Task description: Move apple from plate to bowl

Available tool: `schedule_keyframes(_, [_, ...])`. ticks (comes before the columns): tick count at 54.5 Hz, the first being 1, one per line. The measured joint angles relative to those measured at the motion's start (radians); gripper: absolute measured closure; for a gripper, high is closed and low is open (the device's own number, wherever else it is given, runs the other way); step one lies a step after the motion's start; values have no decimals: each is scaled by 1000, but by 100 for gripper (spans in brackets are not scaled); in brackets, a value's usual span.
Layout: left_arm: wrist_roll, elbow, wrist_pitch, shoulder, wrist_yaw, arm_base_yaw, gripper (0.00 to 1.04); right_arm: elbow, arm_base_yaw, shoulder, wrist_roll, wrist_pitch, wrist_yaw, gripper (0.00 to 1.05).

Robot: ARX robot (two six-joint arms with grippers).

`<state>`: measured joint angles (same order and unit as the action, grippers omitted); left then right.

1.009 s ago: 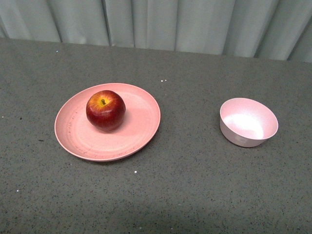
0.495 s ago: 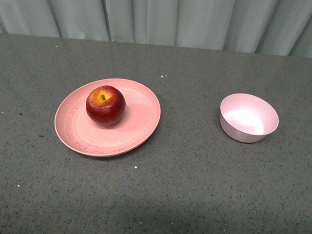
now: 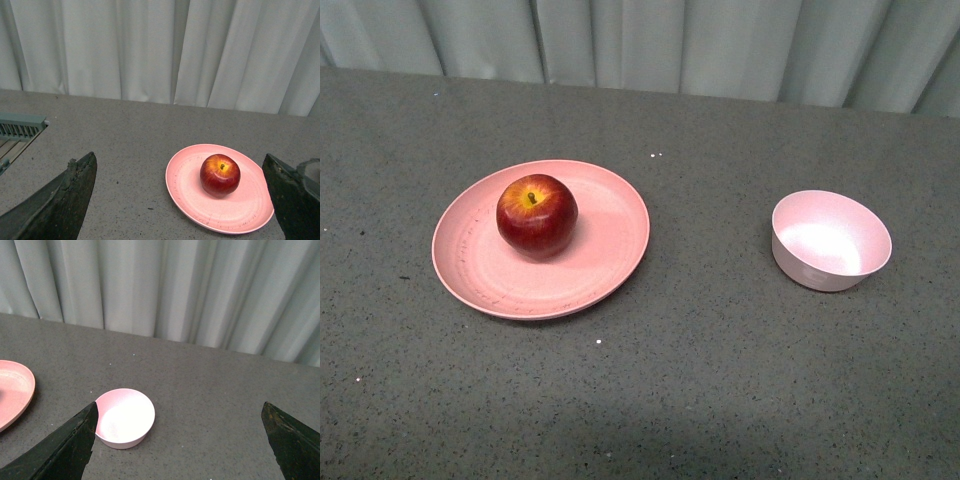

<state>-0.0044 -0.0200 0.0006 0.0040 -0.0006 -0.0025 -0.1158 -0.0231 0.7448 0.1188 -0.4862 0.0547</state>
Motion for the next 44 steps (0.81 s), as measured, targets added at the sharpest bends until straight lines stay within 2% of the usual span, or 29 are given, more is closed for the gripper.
schedule_keyframes(3, [0,0,0,0,0,0,7,-50,-2,160,0,-76,11,9])
schedule_keyframes(8, [0,0,0,0,0,0,7,-139,-8,399,10,-98,38,9])
schedule_keyframes(18, [0,0,0,0,0,0,7,-311,-36,743,73,-19,109,9])
schedule_keyframes(25, [0,0,0,0,0,0,7,-482,-73,966,115,34,92,9])
schedule_keyframes(44, [0,0,0,0,0,0,7,-688,-153,1231,145,117,59,9])
